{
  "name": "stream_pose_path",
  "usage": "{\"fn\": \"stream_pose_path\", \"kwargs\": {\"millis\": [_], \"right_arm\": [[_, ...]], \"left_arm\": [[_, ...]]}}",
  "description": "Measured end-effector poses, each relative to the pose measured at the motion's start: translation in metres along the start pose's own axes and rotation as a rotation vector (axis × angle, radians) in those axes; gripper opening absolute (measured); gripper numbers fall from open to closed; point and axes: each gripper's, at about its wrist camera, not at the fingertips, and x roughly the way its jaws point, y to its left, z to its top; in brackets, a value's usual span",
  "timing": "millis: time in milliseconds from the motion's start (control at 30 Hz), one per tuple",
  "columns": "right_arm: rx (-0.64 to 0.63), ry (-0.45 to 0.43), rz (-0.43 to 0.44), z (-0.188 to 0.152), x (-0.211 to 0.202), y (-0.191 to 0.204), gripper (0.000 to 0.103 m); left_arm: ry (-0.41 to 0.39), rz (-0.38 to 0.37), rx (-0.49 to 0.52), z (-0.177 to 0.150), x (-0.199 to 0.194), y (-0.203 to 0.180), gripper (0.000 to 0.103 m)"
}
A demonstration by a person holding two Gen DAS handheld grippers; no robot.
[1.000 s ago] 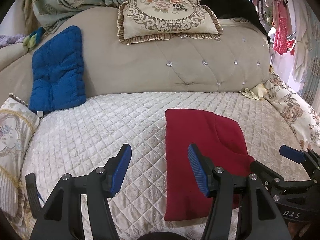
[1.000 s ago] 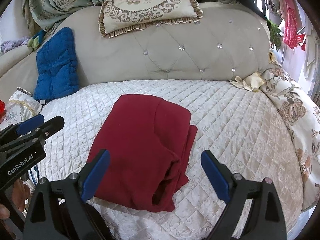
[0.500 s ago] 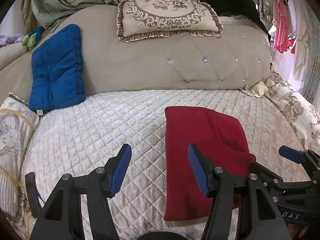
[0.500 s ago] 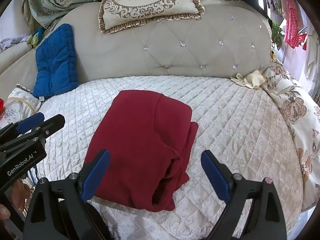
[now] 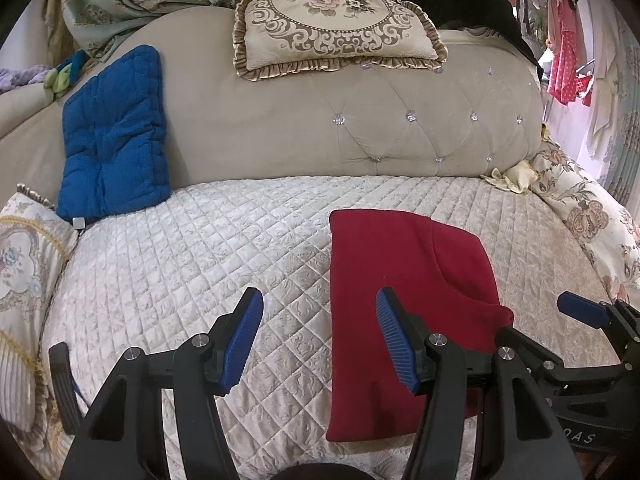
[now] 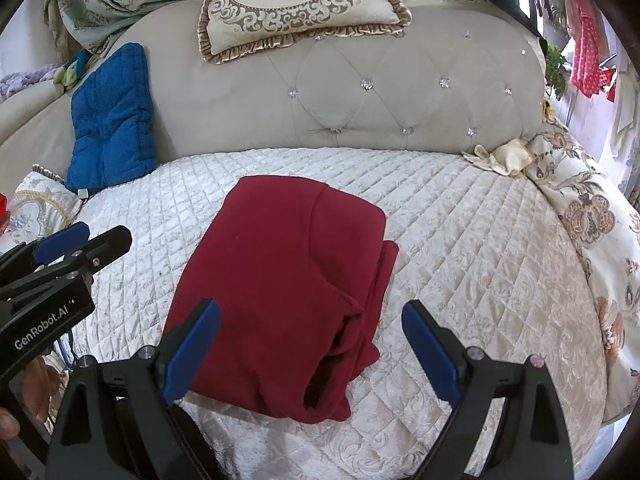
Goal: Fold small clothes
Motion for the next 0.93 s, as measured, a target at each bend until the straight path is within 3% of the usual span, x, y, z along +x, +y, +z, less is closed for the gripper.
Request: {"fn": "stream_pose_path", "kwargs": {"millis": [933], "right_arm": [[-0.001,0.044,-0.007,-0.003,0.019,-0.005,0.095]], "left_arm": [[0.040,-0.047,-0.023,-0.002,0.022,0.003,0.038]]}}
